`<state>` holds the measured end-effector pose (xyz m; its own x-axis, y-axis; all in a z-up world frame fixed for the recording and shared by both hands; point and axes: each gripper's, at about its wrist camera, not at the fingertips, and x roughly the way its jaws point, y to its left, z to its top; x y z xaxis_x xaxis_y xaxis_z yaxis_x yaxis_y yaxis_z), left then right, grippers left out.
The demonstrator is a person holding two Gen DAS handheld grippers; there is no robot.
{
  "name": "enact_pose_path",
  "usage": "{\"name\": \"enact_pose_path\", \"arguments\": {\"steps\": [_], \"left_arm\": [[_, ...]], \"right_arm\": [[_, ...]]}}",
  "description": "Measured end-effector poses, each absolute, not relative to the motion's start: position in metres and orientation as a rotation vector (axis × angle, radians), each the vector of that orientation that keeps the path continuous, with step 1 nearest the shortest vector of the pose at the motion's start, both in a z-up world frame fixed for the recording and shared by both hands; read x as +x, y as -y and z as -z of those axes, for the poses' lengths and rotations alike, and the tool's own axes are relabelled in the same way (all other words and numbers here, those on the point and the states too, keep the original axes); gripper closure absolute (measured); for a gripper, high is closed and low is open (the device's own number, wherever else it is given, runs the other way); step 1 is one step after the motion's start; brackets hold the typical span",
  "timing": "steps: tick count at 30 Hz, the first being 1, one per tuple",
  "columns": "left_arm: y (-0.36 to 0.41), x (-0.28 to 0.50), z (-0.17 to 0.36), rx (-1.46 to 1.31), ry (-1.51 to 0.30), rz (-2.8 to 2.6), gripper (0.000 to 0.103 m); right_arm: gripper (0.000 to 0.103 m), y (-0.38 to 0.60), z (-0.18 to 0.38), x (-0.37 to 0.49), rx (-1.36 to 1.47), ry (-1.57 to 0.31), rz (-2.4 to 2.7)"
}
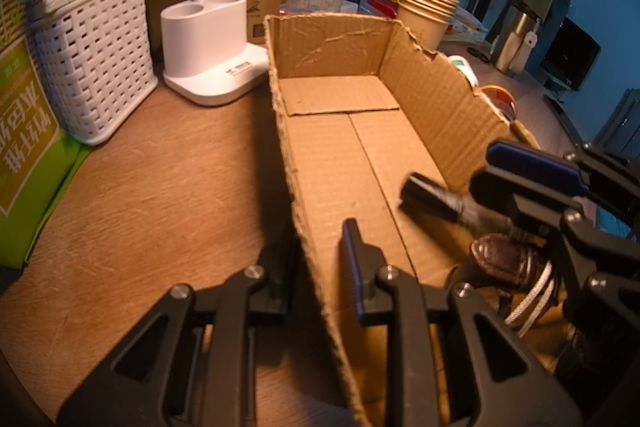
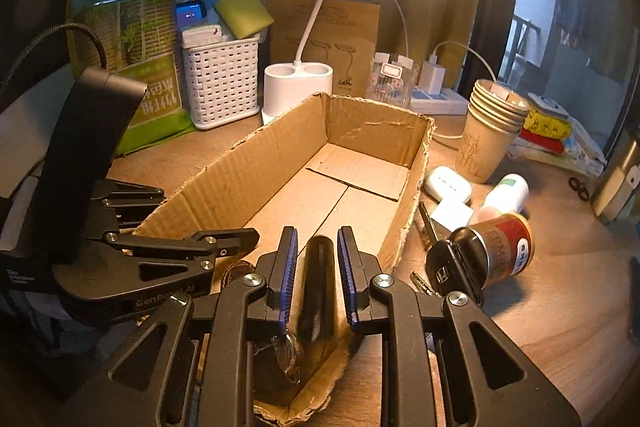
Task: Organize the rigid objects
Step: 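Lift the flashlight with the right gripper and lower it into the box, then move the open right gripper back to the keys beside the red can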
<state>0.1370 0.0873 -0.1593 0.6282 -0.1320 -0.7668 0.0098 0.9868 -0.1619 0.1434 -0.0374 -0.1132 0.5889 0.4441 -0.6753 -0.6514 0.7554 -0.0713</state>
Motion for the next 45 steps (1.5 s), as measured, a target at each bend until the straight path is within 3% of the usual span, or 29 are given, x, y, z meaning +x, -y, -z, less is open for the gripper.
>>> {"name": "enact_pose_path", "arguments": {"steps": [17,45], "left_arm": [[-0.086,0.137,0.159,-0.148,-0.889,0.081,0.079],[-0.087,0.137,0.159,-0.148,-0.889,0.081,0.079]], "right_arm": [[0.07,0.081,0.094,0.144,-0.208,-0.642,-0.587],[0.07,0.125,0.122,0.171,-0.139,-0.708,-0.435]]}}
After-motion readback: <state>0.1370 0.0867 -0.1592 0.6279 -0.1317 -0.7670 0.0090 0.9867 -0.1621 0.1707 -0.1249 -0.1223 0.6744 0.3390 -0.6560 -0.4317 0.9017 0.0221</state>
